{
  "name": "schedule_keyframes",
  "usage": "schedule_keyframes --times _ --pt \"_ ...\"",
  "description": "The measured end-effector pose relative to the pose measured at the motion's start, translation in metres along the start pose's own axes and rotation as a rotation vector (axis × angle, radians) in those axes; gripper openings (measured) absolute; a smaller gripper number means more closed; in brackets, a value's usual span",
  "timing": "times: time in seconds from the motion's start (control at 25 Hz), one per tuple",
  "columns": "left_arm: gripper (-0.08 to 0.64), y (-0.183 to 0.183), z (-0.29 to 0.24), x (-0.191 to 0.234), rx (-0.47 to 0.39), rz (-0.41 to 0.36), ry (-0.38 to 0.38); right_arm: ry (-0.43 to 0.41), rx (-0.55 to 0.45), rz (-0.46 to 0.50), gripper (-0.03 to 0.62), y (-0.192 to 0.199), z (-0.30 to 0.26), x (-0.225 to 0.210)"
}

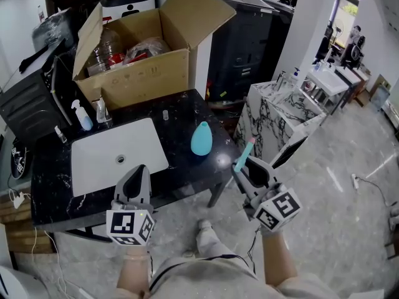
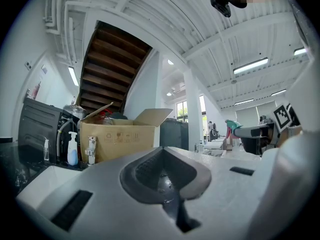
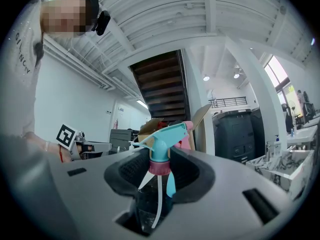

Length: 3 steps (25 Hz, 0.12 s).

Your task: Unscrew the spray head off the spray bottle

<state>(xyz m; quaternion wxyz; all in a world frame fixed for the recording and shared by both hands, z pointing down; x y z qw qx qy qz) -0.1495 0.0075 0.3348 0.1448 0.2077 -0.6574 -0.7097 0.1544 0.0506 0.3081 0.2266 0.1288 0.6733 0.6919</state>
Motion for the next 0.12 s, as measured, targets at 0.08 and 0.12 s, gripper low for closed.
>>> schedule_keyframes --times 0.08,0.12 --pt "0.005 0.0009 -0.0008 0.0008 0.002 0.0 0.0 -0.001 0.002 -0.001 0.135 0.0011 -0.0013 -0.0005" --pt "0.005 0.0014 -0.0013 0.0013 0.002 0.001 0.0 -0.001 0.003 -0.002 0.135 0.0017 -0.0019 -0.0007"
Point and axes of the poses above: the fingertips, and each gripper's own axes: z backward along the fingers, x to its left, y out of its underside, the point moved 7 cm from there along z, backward along the fingers, and after that the axes turned 8 degrees about -z, right-handed, at the moved point
